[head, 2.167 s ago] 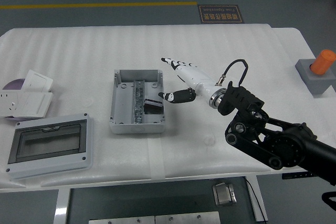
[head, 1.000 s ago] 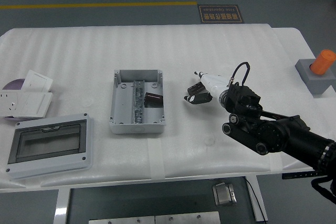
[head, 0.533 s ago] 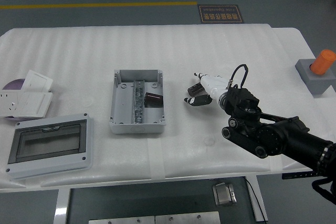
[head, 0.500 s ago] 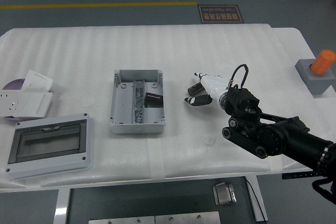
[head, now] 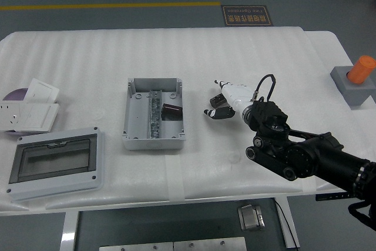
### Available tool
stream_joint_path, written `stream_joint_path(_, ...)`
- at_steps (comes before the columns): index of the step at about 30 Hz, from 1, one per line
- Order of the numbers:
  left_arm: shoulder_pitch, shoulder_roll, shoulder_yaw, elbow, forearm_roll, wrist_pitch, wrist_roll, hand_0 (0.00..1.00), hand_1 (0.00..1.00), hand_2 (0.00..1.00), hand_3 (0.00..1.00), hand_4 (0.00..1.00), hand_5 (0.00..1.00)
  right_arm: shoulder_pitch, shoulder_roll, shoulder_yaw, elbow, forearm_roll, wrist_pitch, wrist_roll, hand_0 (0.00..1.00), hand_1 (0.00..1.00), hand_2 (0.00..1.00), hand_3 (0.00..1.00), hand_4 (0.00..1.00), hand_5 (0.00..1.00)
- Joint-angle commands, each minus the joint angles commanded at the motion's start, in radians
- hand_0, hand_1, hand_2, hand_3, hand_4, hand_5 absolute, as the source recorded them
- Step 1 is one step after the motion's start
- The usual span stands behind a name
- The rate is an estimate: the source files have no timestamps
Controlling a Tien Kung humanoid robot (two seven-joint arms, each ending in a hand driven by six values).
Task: Pick up the battery,place it into the box
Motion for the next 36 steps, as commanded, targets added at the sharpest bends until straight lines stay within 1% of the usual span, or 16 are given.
stream_joint_path(1,0.0,0.0,0.0,0.0,0.0,0.0,-0.001,0.637,0.665,0.504,0.552,0.555,0.361,0.0,0.001,-0.001,-0.001,0.001,-0.001,0.0,0.427,0.673,0.862,0.984,0.545,0.371)
stream_joint_path(6,0.0,-0.002,-0.006,0.0,0.007,0.002,-0.003,0.637,0.665,0.504,0.552,0.555,0.361,-0.001,0.004,-0.005,-0.005,-0.001,-0.01,0.001,0.427,0.673,0.862,0.984,0.545,0.371)
stream_joint_path(7,0.0,-0.003,-0.006,0.0,0.008,0.002,-0.004,0.631,0.667,0.504,0.552,0.554,0.36,-0.001,0.004,-0.005,-0.005,-0.002,-0.012,0.001,0.403,0.672,0.856,0.962,0.525,0.349)
stream_joint_path(12,-0.001,-0.005,-0.004,0.0,0.009,0.002,-0.006,0.631,0.667,0.504,0.552,0.554,0.36,-0.001,0.007,-0.007,-0.01,-0.002,-0.028,0.003,0.403,0.672,0.856,0.962,0.525,0.349)
stream_joint_path(13,-0.001,-0.005,-0.003,0.0,0.008,0.002,-0.007,0.634,0.669,0.506,0.552,0.556,0.368,-0.001,0.007,-0.007,-0.011,-0.001,-0.031,0.003,0.401,0.671,0.848,0.938,0.514,0.348)
stream_joint_path(18,-0.002,-0.005,0.003,0.0,0.002,0.003,-0.014,0.634,0.669,0.506,0.552,0.556,0.368,-0.001,0.008,-0.014,-0.015,-0.002,-0.042,0.008,0.401,0.671,0.848,0.938,0.514,0.348)
stream_joint_path(19,-0.003,-0.005,0.002,0.0,0.002,0.003,-0.015,0.631,0.671,0.508,0.551,0.557,0.382,-0.001,0.008,-0.015,-0.015,-0.002,-0.044,0.008,0.377,0.666,0.84,0.91,0.506,0.344)
stream_joint_path(24,-0.002,-0.005,-0.002,0.0,0.006,0.005,-0.016,0.631,0.671,0.508,0.551,0.557,0.382,-0.005,0.005,-0.015,-0.007,-0.009,-0.056,0.015,0.377,0.666,0.84,0.91,0.506,0.344)
stream_joint_path(25,-0.002,-0.005,-0.003,0.0,0.007,0.005,-0.016,0.628,0.671,0.51,0.552,0.558,0.392,-0.006,0.003,-0.011,0.0,-0.014,-0.058,0.016,0.369,0.663,0.831,0.891,0.483,0.324)
stream_joint_path(28,-0.002,-0.008,-0.006,0.0,0.01,0.005,-0.016,0.628,0.671,0.51,0.552,0.558,0.392,-0.009,-0.005,0.007,0.034,-0.034,-0.059,0.017,0.369,0.663,0.831,0.891,0.483,0.324)
stream_joint_path(30,-0.002,-0.009,-0.008,0.0,0.012,0.005,-0.016,0.628,0.671,0.51,0.552,0.558,0.392,-0.011,-0.014,0.025,0.073,-0.052,-0.057,0.015,0.369,0.663,0.831,0.891,0.483,0.324)
stream_joint_path(31,-0.001,-0.009,-0.011,0.0,0.014,0.005,-0.015,0.628,0.673,0.511,0.554,0.558,0.394,-0.012,-0.02,0.037,0.096,-0.059,-0.056,0.013,0.365,0.651,0.82,0.864,0.468,0.311)
stream_joint_path(36,0.0,-0.008,-0.03,0.0,0.032,0.005,-0.008,0.628,0.673,0.511,0.554,0.558,0.394,-0.016,-0.035,0.079,0.223,-0.087,-0.058,0.015,0.365,0.651,0.82,0.864,0.468,0.311)
